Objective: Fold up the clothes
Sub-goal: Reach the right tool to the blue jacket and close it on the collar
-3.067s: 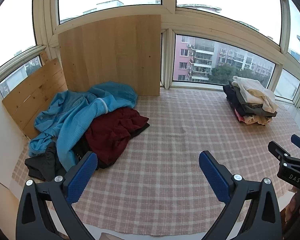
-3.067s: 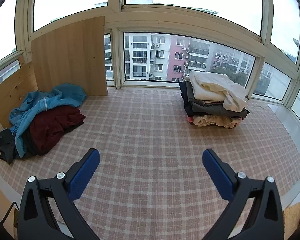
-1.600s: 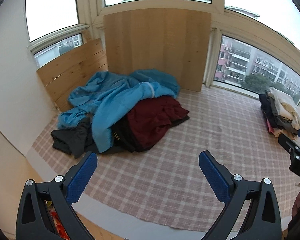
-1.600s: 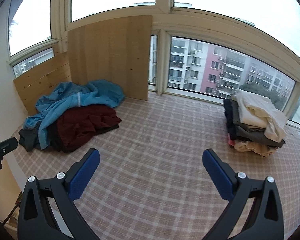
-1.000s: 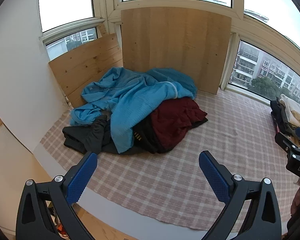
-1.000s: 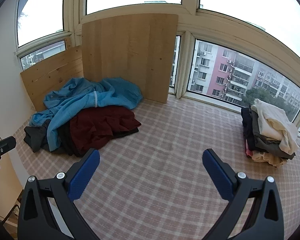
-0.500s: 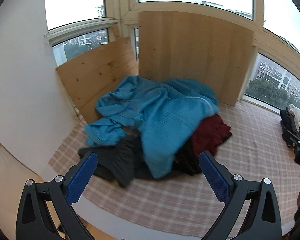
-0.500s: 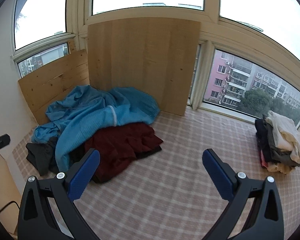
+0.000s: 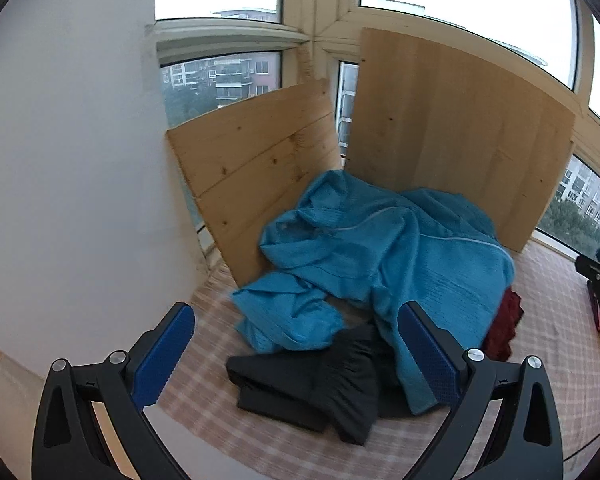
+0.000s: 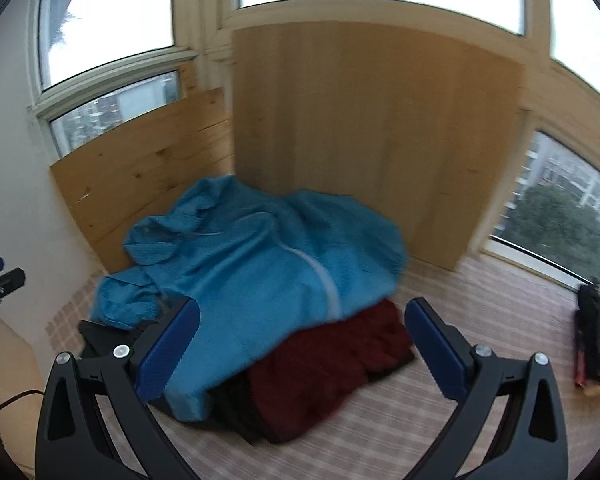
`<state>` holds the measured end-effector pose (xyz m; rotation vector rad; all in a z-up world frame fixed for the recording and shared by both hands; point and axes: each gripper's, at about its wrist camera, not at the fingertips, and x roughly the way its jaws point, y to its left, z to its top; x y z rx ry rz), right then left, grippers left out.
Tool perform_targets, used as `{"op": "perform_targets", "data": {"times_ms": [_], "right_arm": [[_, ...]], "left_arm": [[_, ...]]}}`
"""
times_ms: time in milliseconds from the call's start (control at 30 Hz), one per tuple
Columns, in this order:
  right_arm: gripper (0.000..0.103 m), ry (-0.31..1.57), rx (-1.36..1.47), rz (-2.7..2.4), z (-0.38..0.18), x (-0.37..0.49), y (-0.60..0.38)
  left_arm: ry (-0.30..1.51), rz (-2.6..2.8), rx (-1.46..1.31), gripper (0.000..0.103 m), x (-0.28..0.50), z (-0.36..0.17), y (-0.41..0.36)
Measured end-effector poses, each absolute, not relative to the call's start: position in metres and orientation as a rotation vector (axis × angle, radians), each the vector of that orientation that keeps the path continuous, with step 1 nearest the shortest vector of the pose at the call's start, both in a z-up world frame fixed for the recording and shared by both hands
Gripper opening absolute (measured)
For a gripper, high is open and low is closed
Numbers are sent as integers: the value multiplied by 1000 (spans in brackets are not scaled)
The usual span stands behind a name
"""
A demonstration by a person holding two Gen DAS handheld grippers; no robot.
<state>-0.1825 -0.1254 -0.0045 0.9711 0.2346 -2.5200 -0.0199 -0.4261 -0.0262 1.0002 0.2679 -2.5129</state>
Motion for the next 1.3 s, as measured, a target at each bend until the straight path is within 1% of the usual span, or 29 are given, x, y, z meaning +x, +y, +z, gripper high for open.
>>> {"op": "perform_targets", "data": {"times_ms": [200,300,500,733,833,967,1033,1300], "right_arm": [[103,331,957,-2429,-30,-211,-197],[103,357,998,-2369,-47,-234,-229],[103,358,1081,-2195,-97,-270,-303],[103,257,1060,-2029,-134,-287,-389],[103,324,1008,-1987,-145,-282,-415],[103,518,949,-1951,-166,-277,-436],[103,582,953,-1951,-175,-283,-442],[102,592,1122,-1856,-221,-310,-464]], "left_arm": [[303,-2479,1037,102,-32,-45,-455],[331,-2474,1056,102,-39,-53,-462],[342,-2461,1076,102,-40,-64,-466],[407,-2400,1079,102,-23,-77,-481],[434,-2376,1086,102,-17,-84,-488],[462,-2353,1105,102,-12,-95,-496],[474,-2345,1119,102,-14,-100,-499],[500,-2352,1149,102,-23,-111,-501]]}}
